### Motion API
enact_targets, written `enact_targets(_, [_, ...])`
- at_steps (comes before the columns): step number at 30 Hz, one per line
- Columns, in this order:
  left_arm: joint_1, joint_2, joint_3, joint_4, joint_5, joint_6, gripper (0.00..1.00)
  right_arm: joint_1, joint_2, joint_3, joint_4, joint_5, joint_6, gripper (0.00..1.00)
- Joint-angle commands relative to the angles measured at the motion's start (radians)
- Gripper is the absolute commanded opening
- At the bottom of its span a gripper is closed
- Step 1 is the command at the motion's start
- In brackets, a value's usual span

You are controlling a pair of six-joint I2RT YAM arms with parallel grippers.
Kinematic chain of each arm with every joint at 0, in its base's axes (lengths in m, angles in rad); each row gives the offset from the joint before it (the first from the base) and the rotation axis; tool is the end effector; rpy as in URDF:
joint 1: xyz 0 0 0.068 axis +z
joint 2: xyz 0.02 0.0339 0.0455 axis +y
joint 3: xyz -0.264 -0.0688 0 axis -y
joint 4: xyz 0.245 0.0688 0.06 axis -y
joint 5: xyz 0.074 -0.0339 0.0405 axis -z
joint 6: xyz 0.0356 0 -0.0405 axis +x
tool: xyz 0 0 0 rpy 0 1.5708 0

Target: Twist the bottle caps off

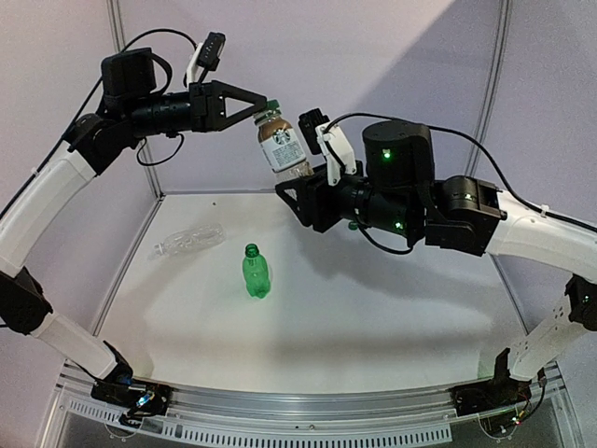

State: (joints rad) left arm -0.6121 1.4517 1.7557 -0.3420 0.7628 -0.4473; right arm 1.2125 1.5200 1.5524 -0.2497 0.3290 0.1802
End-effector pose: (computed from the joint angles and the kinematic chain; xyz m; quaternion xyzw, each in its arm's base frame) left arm 0.2348 -0.1949 0.5024 0.3123 0.6451 -0.5567 0.4200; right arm 0.1352 0.3281 0.4218 -0.2904 0.7195 0.2983 0.5559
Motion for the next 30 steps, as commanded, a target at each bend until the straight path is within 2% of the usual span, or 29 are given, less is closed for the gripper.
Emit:
enact_targets(1, [-0.086,0.051,0.033,-0.211,-0.107,-0.039,0.25,0.001,0.05,0.083,0.001,0.085,-0.05,0.23])
enact_targets(5, [-0.089,0.05,0.042,-0.242,-0.171,-0.1,0.25,0.002,0.064,0.089,0.013,0.104,-0.074,0.23])
enact_targets(13, [-0.089,0.034,0.044,-0.212,-0.194,-0.182,0.3,0.003,0.06,0.064,0.055,0.12,-0.064,0.22])
enact_targets(23, [-0.087,0.001,0.057,-0.12,-0.132,-0.133,0.59,0.004,0.006,-0.032,0.138,0.07,-0.042,0.22])
enact_targets(30, [-0.085,-0.009,0.084,-0.11,-0.118,-0.103,0.73,0.007,-0.01,-0.054,0.145,0.061,-0.036,0.22])
